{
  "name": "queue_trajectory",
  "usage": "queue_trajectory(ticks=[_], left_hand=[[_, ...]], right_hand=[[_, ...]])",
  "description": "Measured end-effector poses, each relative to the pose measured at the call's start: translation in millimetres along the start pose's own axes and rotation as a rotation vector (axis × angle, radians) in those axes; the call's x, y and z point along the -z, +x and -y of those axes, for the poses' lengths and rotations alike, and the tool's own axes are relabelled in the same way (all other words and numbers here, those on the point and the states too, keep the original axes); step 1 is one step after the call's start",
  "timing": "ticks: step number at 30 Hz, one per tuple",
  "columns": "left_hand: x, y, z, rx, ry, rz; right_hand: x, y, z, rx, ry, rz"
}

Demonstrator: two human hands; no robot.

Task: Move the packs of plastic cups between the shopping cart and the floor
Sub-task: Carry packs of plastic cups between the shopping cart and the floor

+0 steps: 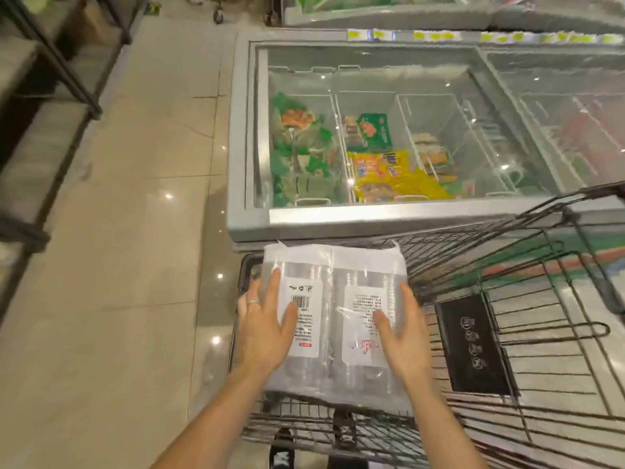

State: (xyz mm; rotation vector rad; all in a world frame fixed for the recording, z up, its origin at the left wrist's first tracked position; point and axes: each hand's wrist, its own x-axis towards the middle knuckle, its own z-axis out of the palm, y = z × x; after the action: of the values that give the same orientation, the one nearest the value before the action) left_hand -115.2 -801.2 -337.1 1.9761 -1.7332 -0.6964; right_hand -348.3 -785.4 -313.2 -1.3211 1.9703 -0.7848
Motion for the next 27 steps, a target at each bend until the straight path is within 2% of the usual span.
queue_trajectory(ticks=[5, 9, 15, 18, 27], left_hand=[[-45, 11, 29, 0.124, 0.067, 0.042], [-67, 33, 48, 0.152, 0.105, 0.033], [-86, 50, 73, 0.179, 0.092, -0.027], [-92, 39, 74, 0.196, -0.018, -0.050], [-88, 54, 65, 0.276, 0.099, 0.031]], right_hand=[[-43, 34, -44, -0.043, -0.032, 0.170], [-79, 67, -69, -0.071, -0.031, 0.266], [-118, 88, -86, -0.107, 0.008, 0.315], [-127, 82, -96, -0.057, -0.097, 0.330], [-114, 95, -83, -0.016, -0.325, 0.416]])
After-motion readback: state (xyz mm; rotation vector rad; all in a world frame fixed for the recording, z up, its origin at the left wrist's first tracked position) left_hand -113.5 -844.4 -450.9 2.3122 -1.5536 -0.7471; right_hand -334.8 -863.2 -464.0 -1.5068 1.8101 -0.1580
